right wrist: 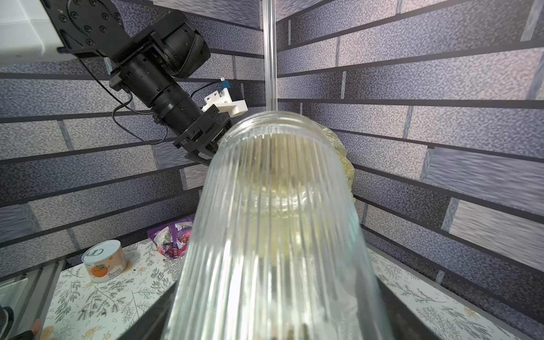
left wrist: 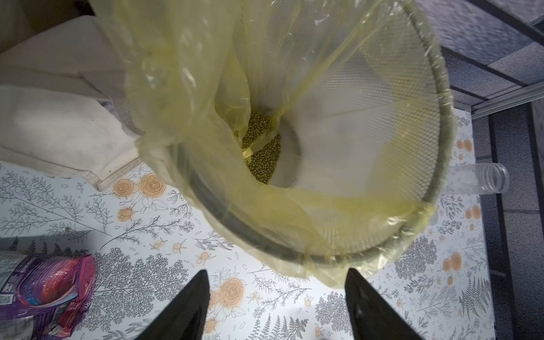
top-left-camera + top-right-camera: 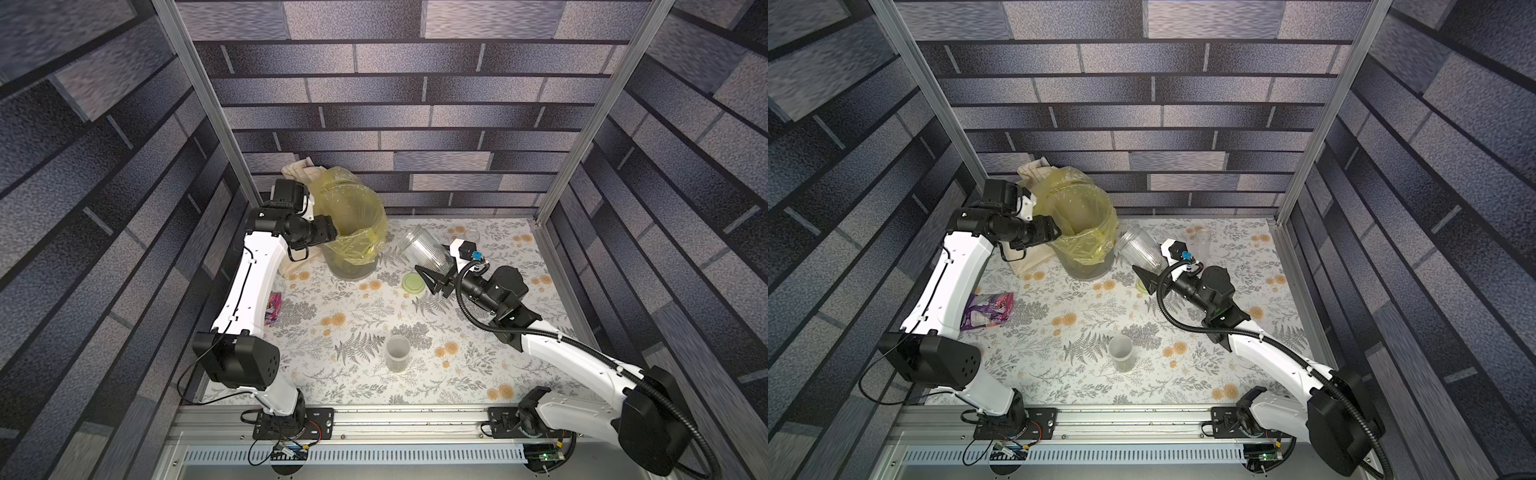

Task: Empty moldy mung beans from jars
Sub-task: Move the trash bin to the center of the board.

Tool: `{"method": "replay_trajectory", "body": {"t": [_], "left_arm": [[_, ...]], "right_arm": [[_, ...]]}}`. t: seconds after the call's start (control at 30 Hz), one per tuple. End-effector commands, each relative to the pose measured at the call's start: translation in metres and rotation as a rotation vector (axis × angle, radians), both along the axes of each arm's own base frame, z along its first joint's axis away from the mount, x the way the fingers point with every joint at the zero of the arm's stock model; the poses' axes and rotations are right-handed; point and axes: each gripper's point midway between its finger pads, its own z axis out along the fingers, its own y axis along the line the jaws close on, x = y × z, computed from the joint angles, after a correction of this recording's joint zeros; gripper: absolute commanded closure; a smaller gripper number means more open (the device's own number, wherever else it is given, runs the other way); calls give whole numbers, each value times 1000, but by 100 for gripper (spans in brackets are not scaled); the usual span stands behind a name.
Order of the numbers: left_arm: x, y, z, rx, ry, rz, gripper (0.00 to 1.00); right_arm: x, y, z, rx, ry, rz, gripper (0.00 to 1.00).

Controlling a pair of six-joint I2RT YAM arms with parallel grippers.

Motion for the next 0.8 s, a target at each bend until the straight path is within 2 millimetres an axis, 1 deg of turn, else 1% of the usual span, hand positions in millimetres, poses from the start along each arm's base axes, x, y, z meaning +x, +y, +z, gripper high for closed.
{"method": "replay_trajectory", "body": {"t": [0.0,0.1,0.27,0.4,0.57,0.7,0.77], "left_arm": [[3,13,-5,62,10,18,26],[12,15,-9,66,11,31,27],[23,18,-9,71,-11,50,27],[27,17,-7,67,-24,50,27],[33,11,-8,62,-23,43,27],[36,7,0,38,-74,58,26],[37,8,3,33,-94,73,24]], "right_arm": [[-13,-9,41,79,-134,-1,58],[-16,-10,40,84,-147,1,59],[-26,-10,39,103,-197,37,59],[-28,-9,40,118,-209,50,58],[-28,-9,41,118,-204,50,58],[-29,-9,39,105,-197,51,58],[-30,-10,40,103,-198,50,58]]}}
